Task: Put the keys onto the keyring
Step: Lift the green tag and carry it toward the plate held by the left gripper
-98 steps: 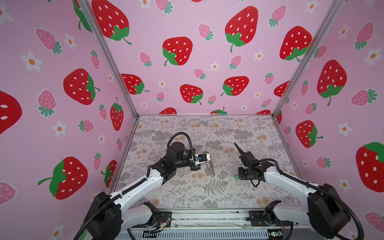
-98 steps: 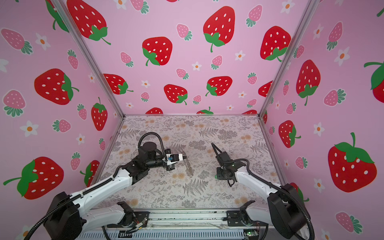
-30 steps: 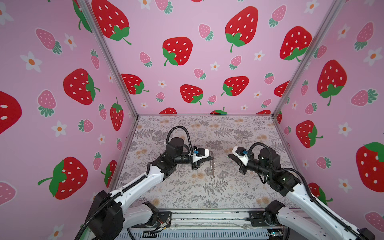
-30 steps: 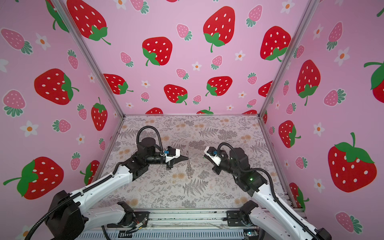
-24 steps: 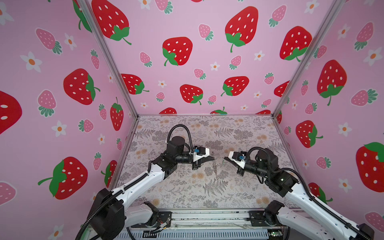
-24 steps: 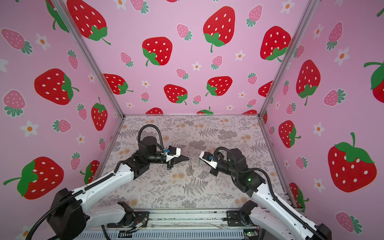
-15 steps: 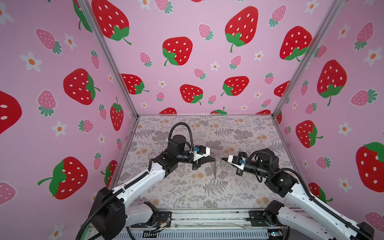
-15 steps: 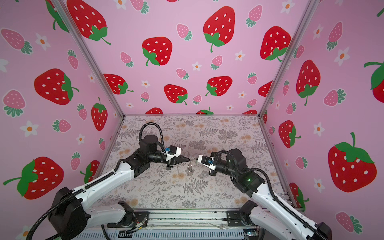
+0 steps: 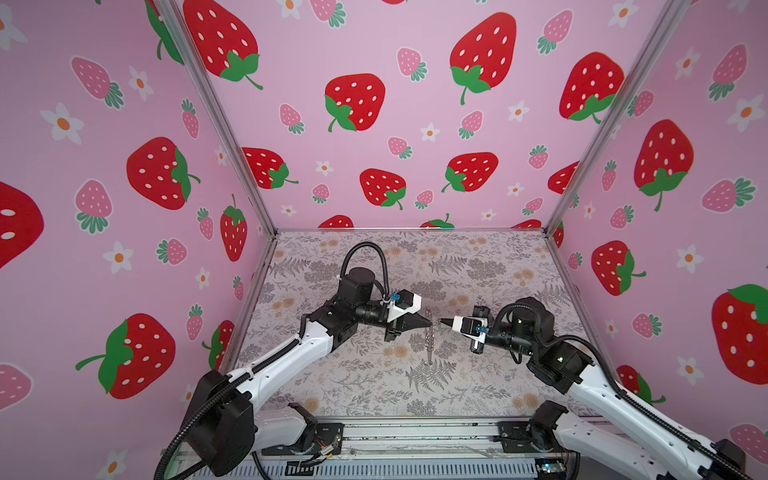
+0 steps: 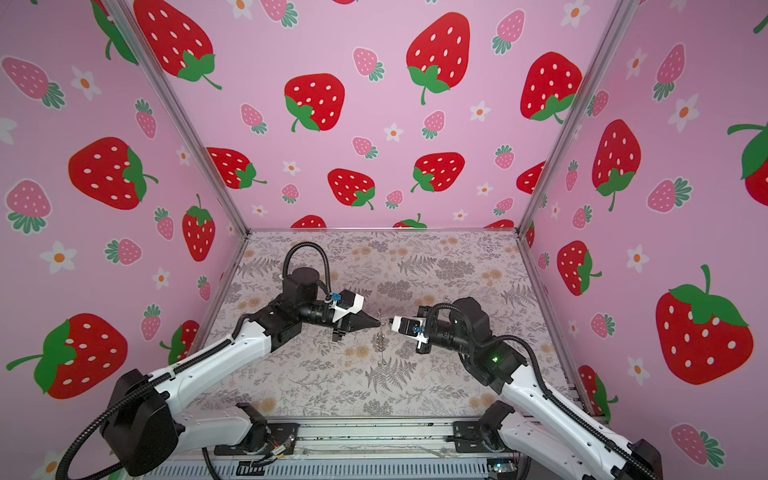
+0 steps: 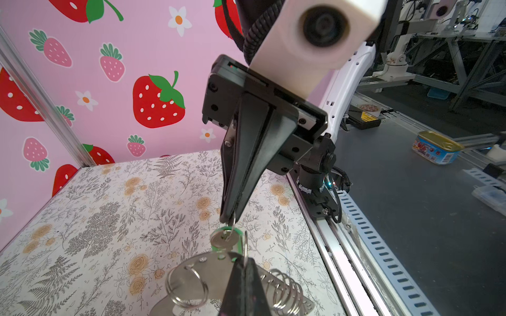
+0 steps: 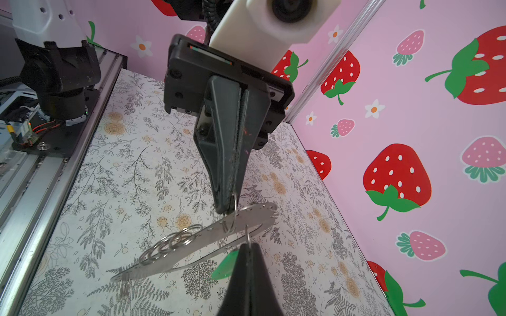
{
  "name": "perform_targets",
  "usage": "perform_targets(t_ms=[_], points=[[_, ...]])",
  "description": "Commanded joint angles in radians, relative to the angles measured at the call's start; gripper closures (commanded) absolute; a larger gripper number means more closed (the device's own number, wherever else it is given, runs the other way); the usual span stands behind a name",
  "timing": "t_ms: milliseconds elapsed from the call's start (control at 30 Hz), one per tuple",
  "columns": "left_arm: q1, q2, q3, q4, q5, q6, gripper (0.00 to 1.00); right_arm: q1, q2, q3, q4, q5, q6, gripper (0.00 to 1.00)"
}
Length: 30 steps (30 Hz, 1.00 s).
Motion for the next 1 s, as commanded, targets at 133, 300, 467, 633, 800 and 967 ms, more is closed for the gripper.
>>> perform_targets(t_ms=[133, 300, 467, 633, 800, 967], points=[[0.004, 0.012, 0.054, -0.001, 0.044, -0.007, 1.0, 0.02, -0.003, 0.01, 0.031, -0.032, -0.049, 1.0], [0.006, 0.019, 0.054, 0.012, 0.038, -0.021, 1.0, 0.029, -0.009, 0.005, 0.02, -0.029, -0.067, 1.0], [0.013, 0.016, 0.039, 0.063, 0.034, -0.058, 1.0, 0.037, -0.029, -0.013, 0.021, -0.004, -0.082, 1.0], [0.017, 0.007, 0.032, 0.101, 0.046, -0.085, 1.0, 0.042, -0.029, -0.019, 0.007, 0.008, -0.095, 1.0], [0.018, -0.005, 0.03, 0.101, 0.055, -0.088, 1.0, 0.044, -0.027, -0.023, 0.009, 0.011, -0.101, 1.0], [0.017, -0.006, 0.034, 0.104, 0.061, -0.093, 1.0, 0.048, -0.019, -0.023, 0.008, 0.011, -0.112, 1.0]])
